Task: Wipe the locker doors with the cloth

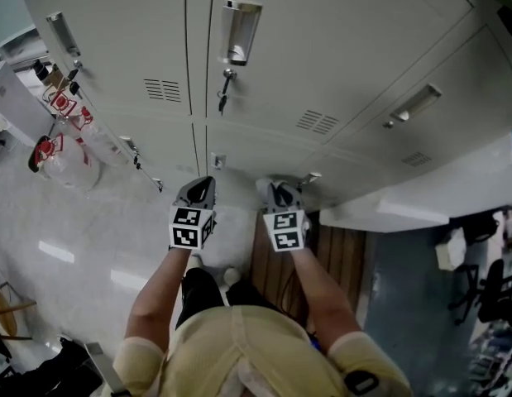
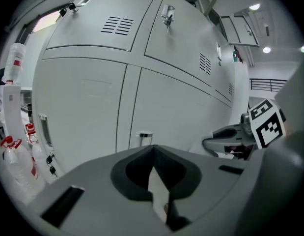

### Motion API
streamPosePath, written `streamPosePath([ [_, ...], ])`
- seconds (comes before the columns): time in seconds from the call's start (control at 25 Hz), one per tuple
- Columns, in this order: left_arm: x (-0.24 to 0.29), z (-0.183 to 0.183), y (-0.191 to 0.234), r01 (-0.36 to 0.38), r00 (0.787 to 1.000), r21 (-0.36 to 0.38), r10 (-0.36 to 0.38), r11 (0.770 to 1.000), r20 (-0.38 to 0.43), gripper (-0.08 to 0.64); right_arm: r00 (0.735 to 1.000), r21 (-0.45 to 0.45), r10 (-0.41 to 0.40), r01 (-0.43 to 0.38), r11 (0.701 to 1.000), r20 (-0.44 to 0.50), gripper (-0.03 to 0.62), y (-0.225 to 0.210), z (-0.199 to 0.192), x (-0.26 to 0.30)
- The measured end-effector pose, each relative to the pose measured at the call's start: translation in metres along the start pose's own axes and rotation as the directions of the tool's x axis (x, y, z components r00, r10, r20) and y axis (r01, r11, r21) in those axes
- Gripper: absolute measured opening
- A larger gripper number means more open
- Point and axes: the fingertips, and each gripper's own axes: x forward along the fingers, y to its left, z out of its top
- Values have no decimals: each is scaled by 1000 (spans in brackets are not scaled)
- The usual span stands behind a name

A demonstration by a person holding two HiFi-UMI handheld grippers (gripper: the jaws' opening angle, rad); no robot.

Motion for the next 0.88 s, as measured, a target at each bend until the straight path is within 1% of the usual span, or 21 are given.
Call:
streamPosePath([
  [0.16, -13, -9, 25, -42, 999, -33, 42, 999, -11, 2, 998, -15, 65, -65, 998, -3, 5, 34, 9, 15],
  [0.4, -30, -21, 61, -102, 995, -45, 102, 994, -20, 2, 989, -36, 146, -146, 989, -7, 5, 81, 19, 44],
  [0.52, -36, -23, 73, -118, 993, -67, 116, 991, -30, 2, 984, -49, 175, -176, 983, -15, 5, 99, 26, 54],
  [0.72, -41, -30, 92, -140, 990, -81, 137, 987, -37, 2, 976, -73, 215, -217, 974, -30, 5, 125, 30, 75],
  [0.88, -38, -40, 99, -144, 989, -78, 140, 987, -49, 2, 971, -92, 234, -237, 967, -48, 5, 137, 30, 90],
])
